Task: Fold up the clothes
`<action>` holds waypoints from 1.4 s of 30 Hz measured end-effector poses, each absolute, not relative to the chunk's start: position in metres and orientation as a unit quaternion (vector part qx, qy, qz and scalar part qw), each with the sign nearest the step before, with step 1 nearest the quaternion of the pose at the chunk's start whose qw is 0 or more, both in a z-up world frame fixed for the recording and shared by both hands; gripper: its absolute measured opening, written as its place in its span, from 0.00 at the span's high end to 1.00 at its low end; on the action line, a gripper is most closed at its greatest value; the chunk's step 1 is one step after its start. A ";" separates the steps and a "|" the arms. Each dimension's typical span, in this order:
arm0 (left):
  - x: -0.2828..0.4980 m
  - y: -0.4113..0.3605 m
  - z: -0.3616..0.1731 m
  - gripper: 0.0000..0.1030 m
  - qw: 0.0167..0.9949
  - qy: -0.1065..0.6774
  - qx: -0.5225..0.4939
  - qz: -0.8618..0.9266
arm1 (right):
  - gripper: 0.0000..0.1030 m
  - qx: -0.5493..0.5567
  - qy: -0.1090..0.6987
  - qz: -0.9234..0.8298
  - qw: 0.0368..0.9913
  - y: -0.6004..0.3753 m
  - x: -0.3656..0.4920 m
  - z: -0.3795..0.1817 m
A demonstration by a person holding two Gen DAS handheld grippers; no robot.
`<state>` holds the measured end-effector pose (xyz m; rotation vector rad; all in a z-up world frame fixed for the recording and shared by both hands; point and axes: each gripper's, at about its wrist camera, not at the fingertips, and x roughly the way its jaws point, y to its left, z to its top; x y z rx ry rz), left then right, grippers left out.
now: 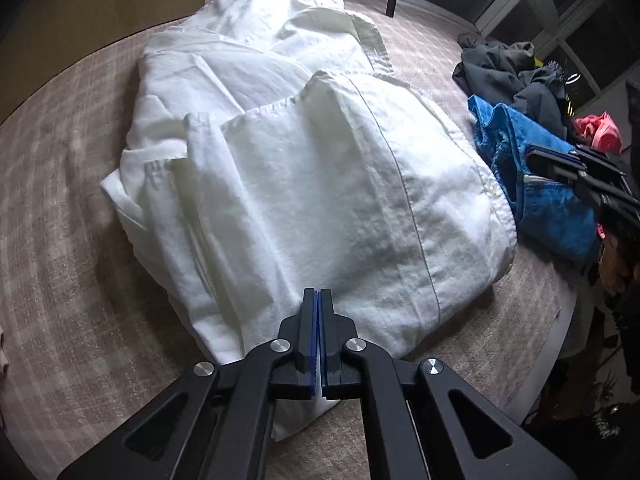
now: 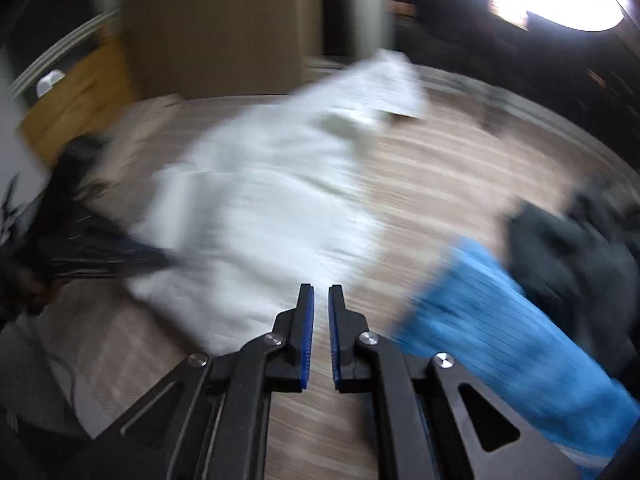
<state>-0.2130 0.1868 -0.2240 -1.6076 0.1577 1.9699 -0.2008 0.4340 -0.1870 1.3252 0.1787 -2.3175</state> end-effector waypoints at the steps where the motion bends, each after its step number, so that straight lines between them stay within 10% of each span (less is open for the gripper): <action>1: -0.213 0.188 -0.223 0.98 0.292 0.066 -0.603 0.739 | 0.91 0.483 0.076 -0.837 0.245 0.421 -0.203 -0.191; 6: -0.189 0.195 -0.199 0.88 0.300 0.100 -0.586 0.746 | 0.91 0.525 0.069 -0.828 0.185 0.446 -0.224 -0.209; 8: -0.168 0.203 -0.182 0.65 0.316 0.118 -0.564 0.754 | 0.77 0.534 0.009 -0.819 0.212 0.475 -0.210 -0.201; 10: -0.145 0.217 -0.171 0.61 0.344 0.161 -0.525 0.762 | 0.51 0.538 -0.031 -0.808 0.240 0.489 -0.186 -0.200; 19: -0.116 0.264 -0.204 0.61 0.363 0.363 -0.466 0.720 | 0.53 0.532 -0.012 -0.798 0.281 0.460 -0.160 -0.236; 22: -0.119 0.275 -0.212 0.60 0.368 0.376 -0.466 0.711 | 0.79 0.522 0.006 -0.801 0.291 0.450 -0.165 -0.234; 30: -0.130 0.289 -0.205 0.51 0.371 0.375 -0.470 0.708 | 0.90 0.514 0.027 -0.798 0.314 0.441 -0.188 -0.213; 33: -0.141 0.290 -0.203 0.62 0.378 0.350 -0.485 0.707 | 0.90 0.513 0.036 -0.795 0.321 0.438 -0.193 -0.206; 34: -0.145 0.290 -0.202 0.83 0.380 0.342 -0.489 0.707 | 0.91 0.511 0.036 -0.797 0.320 0.439 -0.193 -0.204; 42: -0.212 0.251 -0.151 0.93 0.387 0.144 -0.553 0.724 | 0.71 0.456 -0.052 -0.834 0.306 0.488 -0.178 -0.171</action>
